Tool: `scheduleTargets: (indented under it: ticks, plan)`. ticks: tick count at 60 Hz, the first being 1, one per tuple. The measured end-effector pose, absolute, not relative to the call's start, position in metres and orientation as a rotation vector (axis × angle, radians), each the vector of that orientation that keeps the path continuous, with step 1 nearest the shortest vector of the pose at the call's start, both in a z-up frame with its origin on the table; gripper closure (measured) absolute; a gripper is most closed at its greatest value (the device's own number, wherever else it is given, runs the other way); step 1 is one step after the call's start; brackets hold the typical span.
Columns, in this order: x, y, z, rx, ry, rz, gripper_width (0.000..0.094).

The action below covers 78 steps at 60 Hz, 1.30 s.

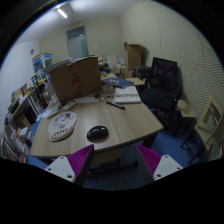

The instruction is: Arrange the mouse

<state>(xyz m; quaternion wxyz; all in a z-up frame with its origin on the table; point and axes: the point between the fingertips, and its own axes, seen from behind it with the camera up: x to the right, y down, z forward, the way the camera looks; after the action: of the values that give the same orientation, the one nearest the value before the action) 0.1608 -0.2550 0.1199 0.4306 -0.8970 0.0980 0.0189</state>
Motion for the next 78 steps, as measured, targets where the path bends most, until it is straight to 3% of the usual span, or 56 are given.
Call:
scheduleTargets:
  ticks: [17, 45, 70, 77, 78]
  plan:
    - [0.129, -0.218, 0.1, -2.268, 0.14, 0.104, 0.011]
    - [0.065, -0.121, -0.014, -2.291, 0.033, 0.153, 0.0106]
    - [0.059, -0.019, -0.015, -2.168, -0.024, 0.038, 0.0109]
    - [0.058, -0.006, -0.014, -2.107, -0.01, 0.032, 0.0219]
    - [0.058, -0.005, -0.013, -2.1, -0.007, 0.031, 0.0195]
